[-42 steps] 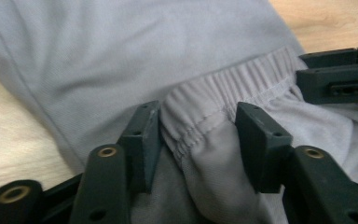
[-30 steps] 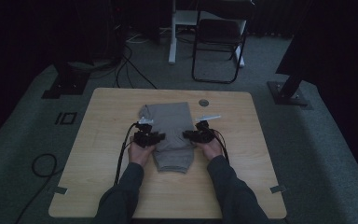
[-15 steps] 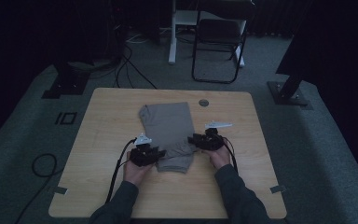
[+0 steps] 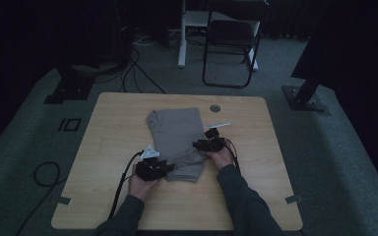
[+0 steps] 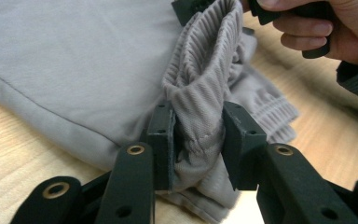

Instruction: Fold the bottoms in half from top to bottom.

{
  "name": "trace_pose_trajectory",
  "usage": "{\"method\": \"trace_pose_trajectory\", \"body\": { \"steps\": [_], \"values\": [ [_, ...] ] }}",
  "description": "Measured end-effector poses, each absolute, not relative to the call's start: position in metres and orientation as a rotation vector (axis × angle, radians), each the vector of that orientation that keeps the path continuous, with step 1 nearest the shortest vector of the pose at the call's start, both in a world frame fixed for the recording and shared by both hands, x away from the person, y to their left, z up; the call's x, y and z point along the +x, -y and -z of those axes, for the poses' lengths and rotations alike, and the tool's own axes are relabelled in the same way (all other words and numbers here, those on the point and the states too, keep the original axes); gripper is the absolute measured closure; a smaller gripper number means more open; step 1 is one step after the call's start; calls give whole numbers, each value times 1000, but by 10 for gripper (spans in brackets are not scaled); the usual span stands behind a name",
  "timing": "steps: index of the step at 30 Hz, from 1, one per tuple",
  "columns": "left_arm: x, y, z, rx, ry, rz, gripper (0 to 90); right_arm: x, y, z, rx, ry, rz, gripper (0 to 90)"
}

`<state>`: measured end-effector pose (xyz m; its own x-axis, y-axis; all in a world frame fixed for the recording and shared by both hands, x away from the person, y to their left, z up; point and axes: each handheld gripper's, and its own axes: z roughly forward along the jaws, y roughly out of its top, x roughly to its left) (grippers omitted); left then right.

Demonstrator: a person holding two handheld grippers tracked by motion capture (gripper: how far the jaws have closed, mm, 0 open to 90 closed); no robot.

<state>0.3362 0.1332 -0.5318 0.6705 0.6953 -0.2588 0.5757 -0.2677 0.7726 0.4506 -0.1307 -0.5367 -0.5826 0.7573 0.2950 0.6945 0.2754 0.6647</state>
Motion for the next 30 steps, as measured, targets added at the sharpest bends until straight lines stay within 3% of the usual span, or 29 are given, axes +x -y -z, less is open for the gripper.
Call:
{"method": "trace_pose_trajectory", "body": {
  "steps": [13,19,22,27,30],
  "values": [
    [310,-139,508,1918,-878,-134,570,395,140,532,1248,-2628,-1342,657],
    [326,-141,511,1927,-981,-196,565,373,134,534,1183,-2679,-1315,658],
    [333,-134,521,1972,-1022,-166,566,366,133,534,1145,-2715,-1328,657],
    [329,-124,535,2052,-1019,-96,566,365,137,531,1093,-2714,-1324,591],
    [329,-126,531,2037,-995,-118,565,371,141,531,1129,-2627,-1279,544]
  ]
}}
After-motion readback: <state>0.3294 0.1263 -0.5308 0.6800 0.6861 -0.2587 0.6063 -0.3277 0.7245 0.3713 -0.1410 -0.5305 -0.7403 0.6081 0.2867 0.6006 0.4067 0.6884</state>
